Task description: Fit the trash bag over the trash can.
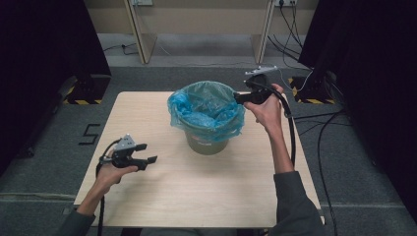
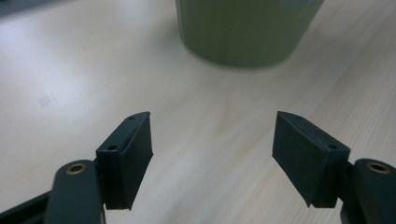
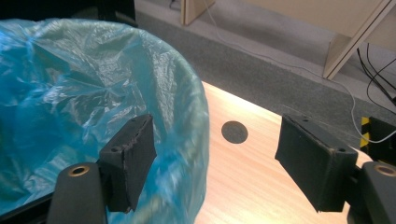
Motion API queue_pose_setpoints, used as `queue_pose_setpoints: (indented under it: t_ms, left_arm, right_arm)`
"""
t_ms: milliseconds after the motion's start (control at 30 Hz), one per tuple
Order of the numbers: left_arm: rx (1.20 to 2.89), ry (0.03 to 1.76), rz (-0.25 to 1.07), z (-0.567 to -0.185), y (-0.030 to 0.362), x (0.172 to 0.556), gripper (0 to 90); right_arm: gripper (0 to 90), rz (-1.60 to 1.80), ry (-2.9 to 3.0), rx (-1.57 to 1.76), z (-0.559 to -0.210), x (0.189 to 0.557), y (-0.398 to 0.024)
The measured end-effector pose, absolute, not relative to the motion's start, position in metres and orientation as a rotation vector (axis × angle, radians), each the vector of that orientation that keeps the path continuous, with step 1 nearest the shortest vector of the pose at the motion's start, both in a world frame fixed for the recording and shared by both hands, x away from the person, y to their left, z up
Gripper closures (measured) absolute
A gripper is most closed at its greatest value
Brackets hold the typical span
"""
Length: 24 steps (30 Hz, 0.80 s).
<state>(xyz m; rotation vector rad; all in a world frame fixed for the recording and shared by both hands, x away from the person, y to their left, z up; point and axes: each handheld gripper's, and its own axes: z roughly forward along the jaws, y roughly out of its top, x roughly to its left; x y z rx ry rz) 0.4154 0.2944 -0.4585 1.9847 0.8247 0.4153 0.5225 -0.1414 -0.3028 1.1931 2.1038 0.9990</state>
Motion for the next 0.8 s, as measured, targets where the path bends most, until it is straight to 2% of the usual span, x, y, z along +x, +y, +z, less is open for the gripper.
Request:
queue_pose_setpoints:
  t_ms: [33, 100, 133, 167, 200, 300, 433, 467, 633, 700, 800]
  left_arm:
    - [1.958, 0.797, 0.421, -0.434, 0.294, 0.421, 27.2]
    - [1.952, 0.791, 0.417, -0.425, 0.294, 0.424, 26.7]
    - [1.926, 0.776, 0.416, -0.402, 0.291, 0.433, 26.7]
    - [1.926, 0.776, 0.416, -0.402, 0.291, 0.433, 26.7]
    - [1.909, 0.763, 0.432, -0.378, 0.285, 0.446, 26.7]
    - [1.900, 0.756, 0.436, -0.361, 0.277, 0.456, 26.8]
    - [1.898, 0.723, 0.439, -0.330, 0.249, 0.475, 27.0]
    - [1.909, 0.696, 0.433, -0.317, 0.227, 0.482, 27.0]
    - [1.977, 0.676, 0.444, -0.308, 0.185, 0.495, 28.1]
    - [2.039, 0.669, 0.420, -0.312, 0.160, 0.502, 30.1]
    - [2.116, 0.664, 0.388, -0.322, 0.145, 0.505, 30.3]
  right_arm:
    - [27.9, 1.022, 2.100, 1.195, -0.304, 0.517, -0.147]
    - [27.9, 1.010, 2.103, 1.194, -0.307, 0.513, -0.152]
    - [27.8, 1.012, 2.101, 1.200, -0.313, 0.506, -0.159]
    - [27.8, 1.012, 2.101, 1.200, -0.313, 0.506, -0.159]
    - [27.7, 1.014, 2.100, 1.204, -0.319, 0.501, -0.165]
    - [27.6, 1.020, 2.098, 1.206, -0.326, 0.495, -0.172]
    - [27.3, 1.016, 2.093, 1.210, -0.340, 0.482, -0.181]
    - [27.3, 1.012, 2.094, 1.212, -0.345, 0.478, -0.184]
    - [27.3, 1.013, 2.094, 1.229, -0.356, 0.472, -0.190]
    - [27.1, 1.008, 2.111, 1.233, -0.365, 0.467, -0.192]
    - [27.0, 1.019, 2.104, 1.231, -0.370, 0.461, -0.195]
